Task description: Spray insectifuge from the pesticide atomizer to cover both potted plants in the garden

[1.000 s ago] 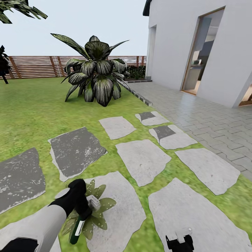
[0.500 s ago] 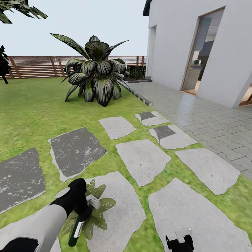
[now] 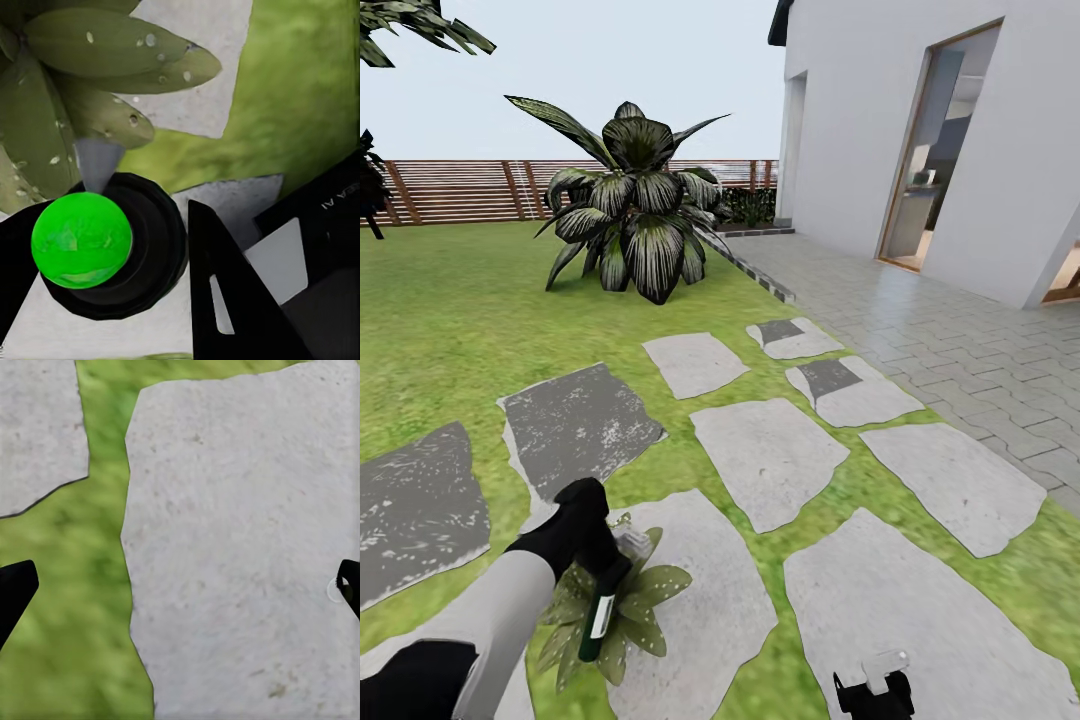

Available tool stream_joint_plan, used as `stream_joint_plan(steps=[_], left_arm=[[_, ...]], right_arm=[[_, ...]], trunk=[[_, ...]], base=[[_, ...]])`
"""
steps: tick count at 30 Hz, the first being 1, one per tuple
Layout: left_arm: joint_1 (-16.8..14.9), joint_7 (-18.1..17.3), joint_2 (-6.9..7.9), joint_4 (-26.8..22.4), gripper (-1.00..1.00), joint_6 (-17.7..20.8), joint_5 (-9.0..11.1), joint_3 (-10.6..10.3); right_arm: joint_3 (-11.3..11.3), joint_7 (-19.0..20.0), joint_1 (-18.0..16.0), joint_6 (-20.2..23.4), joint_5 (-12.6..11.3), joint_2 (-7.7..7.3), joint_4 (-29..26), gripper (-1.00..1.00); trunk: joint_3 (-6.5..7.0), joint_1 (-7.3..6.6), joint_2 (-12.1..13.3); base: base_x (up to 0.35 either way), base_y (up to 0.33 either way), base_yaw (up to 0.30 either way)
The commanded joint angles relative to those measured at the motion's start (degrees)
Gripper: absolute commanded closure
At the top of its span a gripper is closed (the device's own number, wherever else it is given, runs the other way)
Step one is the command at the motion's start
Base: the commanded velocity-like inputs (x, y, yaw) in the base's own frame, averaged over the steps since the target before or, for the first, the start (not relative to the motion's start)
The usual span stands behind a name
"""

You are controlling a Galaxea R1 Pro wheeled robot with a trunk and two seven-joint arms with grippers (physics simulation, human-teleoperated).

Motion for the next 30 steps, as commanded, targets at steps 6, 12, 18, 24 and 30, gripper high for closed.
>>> stream_joint_plan(steps=[6,12,18,24,30], left_arm=[[-1.43,-9.66,4.44,-0.14,1.00,-0.05,-0.87,-11.34],[-1.18,-9.26,4.93,-0.16,1.00,-1.74,-1.01,-11.83],[-1.39,-9.24,4.76,-0.18,1.00,-1.60,-3.27,-11.72],[-1.41,-9.25,4.82,-0.09,1.00,-1.58,-5.37,-11.70],[-1.34,-9.24,4.40,0.30,1.00,-1.62,-5.55,-11.95]], right_arm=[[0.52,-0.41,-0.03,-0.10,-0.01,-0.02,0.03,-1.00],[0.47,-0.41,-0.02,-0.10,-0.01,-0.02,0.03,-1.00],[0.50,-0.41,-0.02,-0.10,-0.01,-0.02,0.03,-1.00],[0.52,-0.41,-0.03,-0.10,-0.01,-0.02,0.03,-1.00],[0.49,-0.41,-0.03,-0.10,-0.01,-0.07,0.03,-1.00]], trunk=[[-0.05,-0.01,-0.02],[-0.05,-0.01,-0.02],[-0.05,-0.01,-0.02],[-0.05,-0.01,-0.02],[-0.05,-0.01,-0.02]], base=[[0.000,0.000,0.000],[-0.219,0.021,0.000],[-0.079,0.209,-0.028],[-0.003,0.105,-0.211],[0.000,0.004,-0.023]])
